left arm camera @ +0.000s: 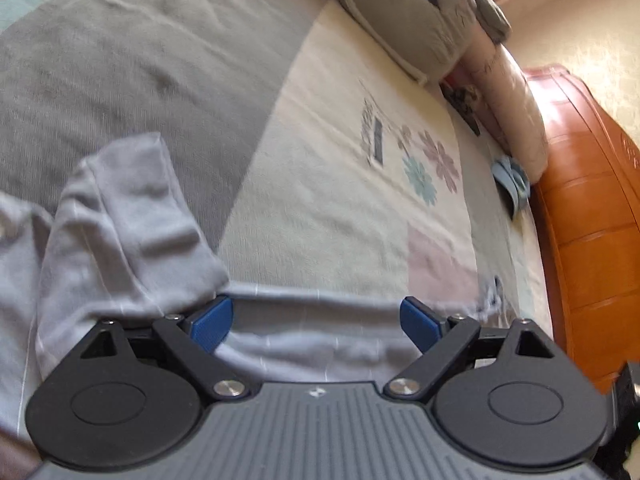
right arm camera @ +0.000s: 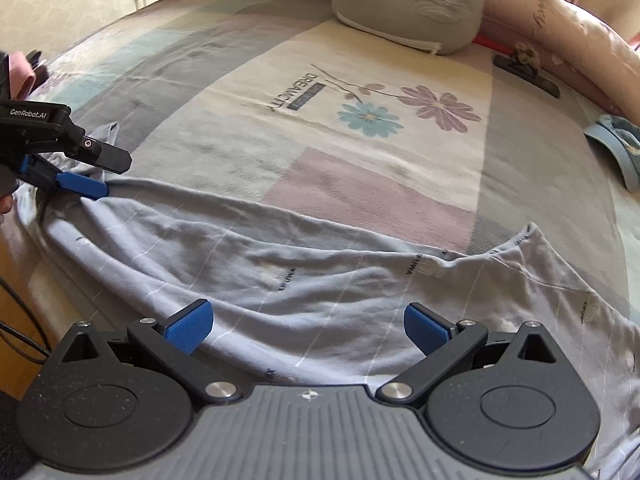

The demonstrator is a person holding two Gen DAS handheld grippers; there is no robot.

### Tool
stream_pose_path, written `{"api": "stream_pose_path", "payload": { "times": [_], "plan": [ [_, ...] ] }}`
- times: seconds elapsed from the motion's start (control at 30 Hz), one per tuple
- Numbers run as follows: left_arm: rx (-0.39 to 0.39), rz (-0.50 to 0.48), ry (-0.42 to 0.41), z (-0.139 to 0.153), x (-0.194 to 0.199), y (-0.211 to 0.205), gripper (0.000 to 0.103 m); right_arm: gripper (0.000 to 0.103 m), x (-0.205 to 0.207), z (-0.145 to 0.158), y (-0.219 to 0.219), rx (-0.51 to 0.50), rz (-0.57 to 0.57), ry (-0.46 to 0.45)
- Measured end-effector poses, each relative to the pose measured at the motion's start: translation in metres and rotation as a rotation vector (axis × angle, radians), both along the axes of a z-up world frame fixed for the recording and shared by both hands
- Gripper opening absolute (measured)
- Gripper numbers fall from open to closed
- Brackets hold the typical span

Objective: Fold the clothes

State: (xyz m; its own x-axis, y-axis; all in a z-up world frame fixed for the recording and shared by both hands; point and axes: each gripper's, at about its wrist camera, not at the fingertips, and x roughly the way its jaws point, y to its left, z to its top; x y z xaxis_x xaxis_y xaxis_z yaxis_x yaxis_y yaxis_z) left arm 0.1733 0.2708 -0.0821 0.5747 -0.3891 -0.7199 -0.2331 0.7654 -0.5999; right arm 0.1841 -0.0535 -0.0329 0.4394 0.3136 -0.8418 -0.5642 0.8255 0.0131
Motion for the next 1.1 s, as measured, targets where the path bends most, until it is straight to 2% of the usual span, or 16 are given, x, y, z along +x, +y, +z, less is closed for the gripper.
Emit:
{"api": "stream_pose_path", "payload": {
  "times": [0.2, 0.33, 0.43, 0.57, 0.73, 0.83, 1.0, 1.1],
  "plan": [
    [0.1, 0.036, -0.069, 0.012, 0.02, -0.002, 0.09, 0.103, -0.003, 0.001, -0.005, -0.012, 0.006, -0.009],
    [0.15, -0.041, -0.163, 0.037, 0.01, -0.016, 0.09, 0.103, -0.005, 0.005, -0.019, -0.008, -0.014, -0.026],
    [0.203, -0.106, -0.198, 0.047, 0.003, -0.032, 0.091, 0.103, 0.0, 0.008, -0.034, 0.026, -0.049, -0.03],
    [0.315, -0.131, -0.171, 0.048, -0.004, -0.054, 0.091, 0.103, 0.013, 0.006, -0.053, 0.121, -0.053, -0.002],
    [0.431, -0.11, -0.124, 0.044, -0.023, -0.072, 0.091, 0.103, 0.038, -0.016, -0.062, 0.209, -0.005, 0.104],
    [0.473, -0.076, -0.104, 0.043, -0.034, -0.078, 0.091, 0.103, 0.049, -0.035, -0.062, 0.194, -0.008, 0.145],
    [0.487, 0.008, -0.069, 0.042, -0.048, -0.085, 0.091, 0.103, 0.047, -0.044, -0.06, 0.205, 0.017, 0.08],
    [0.514, 0.041, -0.059, 0.046, -0.058, -0.092, 0.091, 0.103, 0.047, -0.041, -0.054, 0.124, 0.122, 0.084]
  ]
}}
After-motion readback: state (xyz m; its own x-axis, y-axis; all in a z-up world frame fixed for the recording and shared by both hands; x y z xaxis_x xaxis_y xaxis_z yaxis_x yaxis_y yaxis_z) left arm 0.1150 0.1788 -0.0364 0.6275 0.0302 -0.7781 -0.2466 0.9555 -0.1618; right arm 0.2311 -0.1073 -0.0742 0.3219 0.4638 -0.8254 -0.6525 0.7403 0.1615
